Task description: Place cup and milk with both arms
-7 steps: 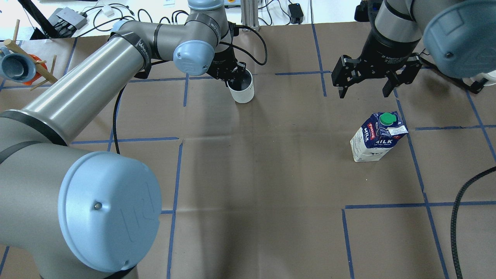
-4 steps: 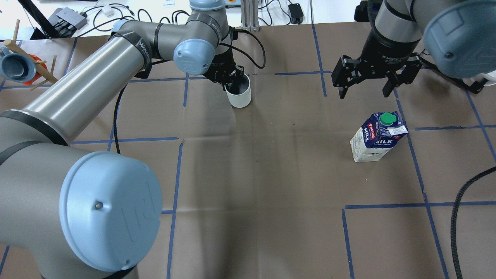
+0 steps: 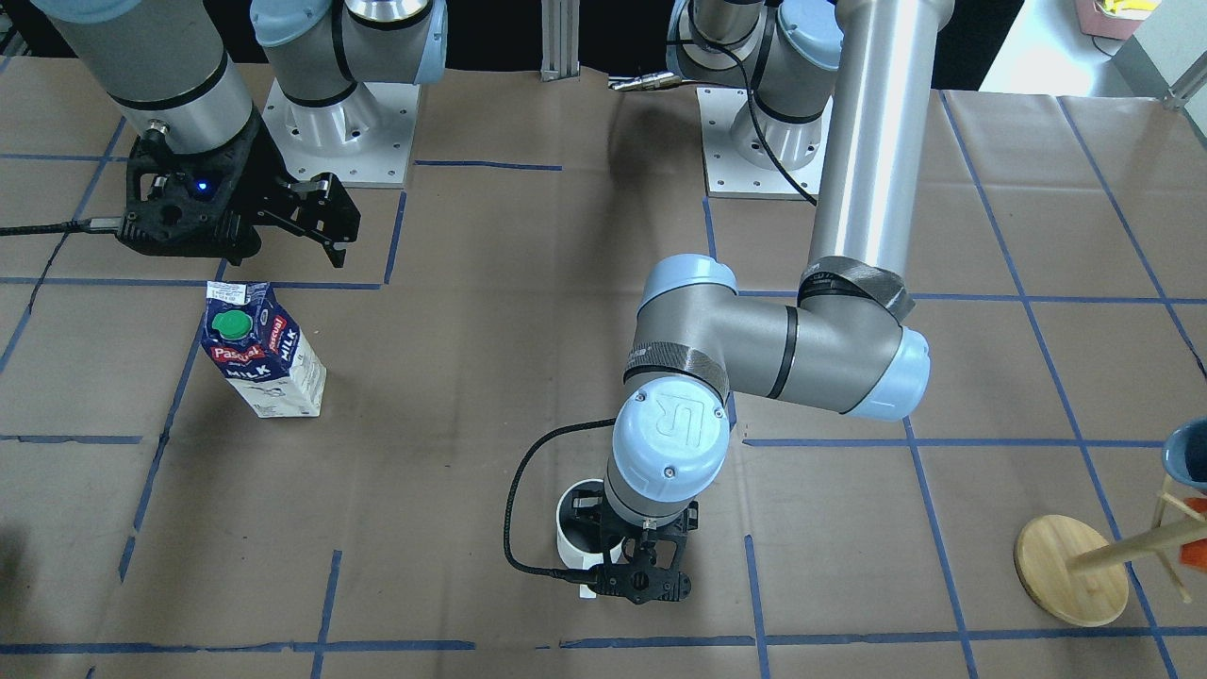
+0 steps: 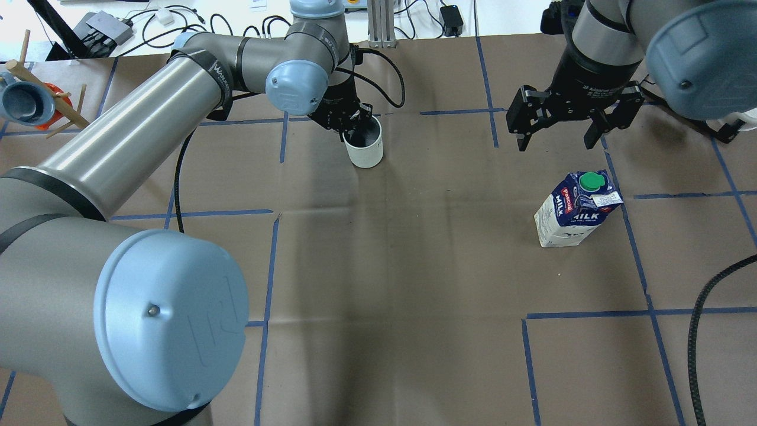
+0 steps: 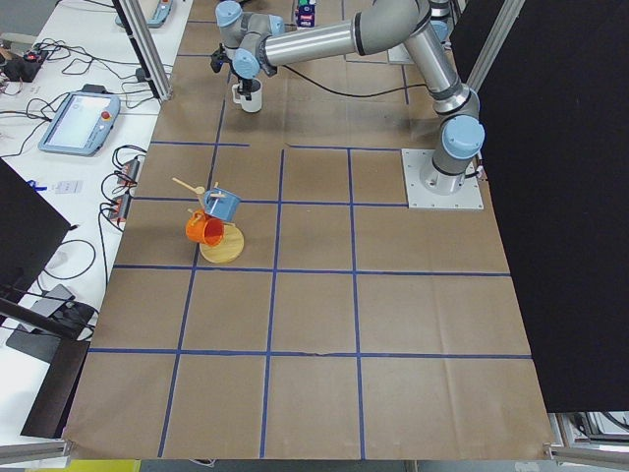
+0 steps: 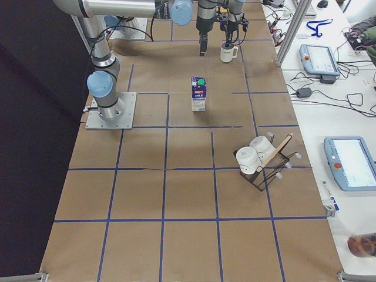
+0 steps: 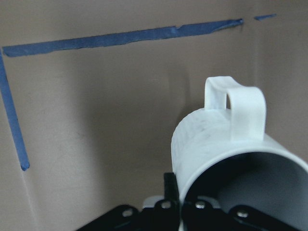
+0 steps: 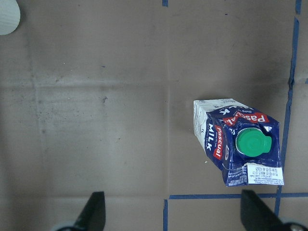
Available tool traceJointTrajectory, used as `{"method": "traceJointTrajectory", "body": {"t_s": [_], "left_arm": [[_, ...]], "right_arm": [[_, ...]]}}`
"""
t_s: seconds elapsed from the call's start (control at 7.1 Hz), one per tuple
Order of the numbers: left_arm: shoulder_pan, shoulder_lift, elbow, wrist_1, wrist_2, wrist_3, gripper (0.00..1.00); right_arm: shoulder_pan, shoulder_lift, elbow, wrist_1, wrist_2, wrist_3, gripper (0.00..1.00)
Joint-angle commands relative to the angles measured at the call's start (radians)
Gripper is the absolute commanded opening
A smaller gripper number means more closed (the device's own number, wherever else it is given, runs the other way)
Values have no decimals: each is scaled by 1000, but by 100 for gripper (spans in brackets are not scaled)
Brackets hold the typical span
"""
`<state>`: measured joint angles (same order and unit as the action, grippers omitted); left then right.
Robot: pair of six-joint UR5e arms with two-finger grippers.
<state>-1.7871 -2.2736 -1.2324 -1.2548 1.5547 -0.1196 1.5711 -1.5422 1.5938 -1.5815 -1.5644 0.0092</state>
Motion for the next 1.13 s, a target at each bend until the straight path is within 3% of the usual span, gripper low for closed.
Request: {"method": "traceJointTrajectory", "body": {"t_s": [0.0,0.14,0.42,0.7,0.99], "left_arm": [[0,-3,1,-5,5,0,42],[0,-3,1,-6,7,0,73],[0,0,1,-8,7,0,99],[9,48,13,-73,4,15,100],[18,161,-10,-150,13,23,100]], "right_arm": [[0,1,0,0,1,0,100],[0,-1,0,-2,1,0,100],[0,-1,0,0,1,0,100],[0,-1,0,0,1,0,100],[0,2,0,0,0,0,100]]}}
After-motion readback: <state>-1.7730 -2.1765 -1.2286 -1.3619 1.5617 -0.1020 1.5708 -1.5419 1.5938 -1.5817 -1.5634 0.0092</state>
